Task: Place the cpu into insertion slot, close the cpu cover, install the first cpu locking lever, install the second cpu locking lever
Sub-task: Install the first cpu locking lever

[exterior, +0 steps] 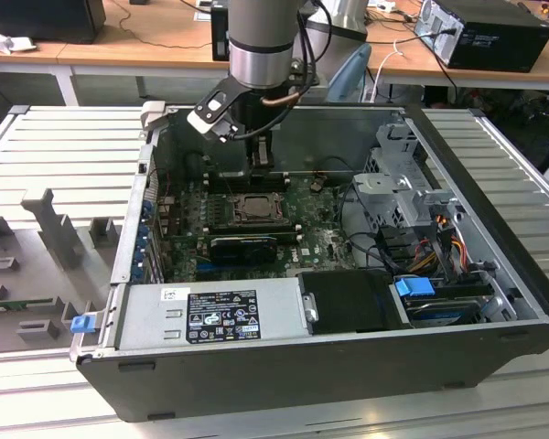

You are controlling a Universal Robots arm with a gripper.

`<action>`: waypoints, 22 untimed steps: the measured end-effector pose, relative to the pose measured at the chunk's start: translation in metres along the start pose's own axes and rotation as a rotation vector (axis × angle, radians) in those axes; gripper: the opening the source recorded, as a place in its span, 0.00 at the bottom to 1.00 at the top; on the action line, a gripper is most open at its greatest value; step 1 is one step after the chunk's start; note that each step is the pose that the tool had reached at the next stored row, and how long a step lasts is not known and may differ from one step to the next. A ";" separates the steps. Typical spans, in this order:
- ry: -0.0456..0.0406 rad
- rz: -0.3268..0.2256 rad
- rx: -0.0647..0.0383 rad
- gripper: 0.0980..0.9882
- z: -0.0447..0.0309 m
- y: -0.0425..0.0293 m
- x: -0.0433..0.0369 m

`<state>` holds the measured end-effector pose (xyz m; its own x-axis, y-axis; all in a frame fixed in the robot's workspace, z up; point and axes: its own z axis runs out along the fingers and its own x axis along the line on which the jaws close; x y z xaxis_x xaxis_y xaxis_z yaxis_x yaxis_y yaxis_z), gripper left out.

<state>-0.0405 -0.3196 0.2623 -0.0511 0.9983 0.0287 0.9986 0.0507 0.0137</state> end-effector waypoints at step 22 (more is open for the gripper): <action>-0.0002 -0.051 0.001 0.01 -0.0563 0.0004 0.0016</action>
<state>-0.0409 -0.3196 0.3187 -0.1022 0.9944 0.0278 0.9947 0.1019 0.0137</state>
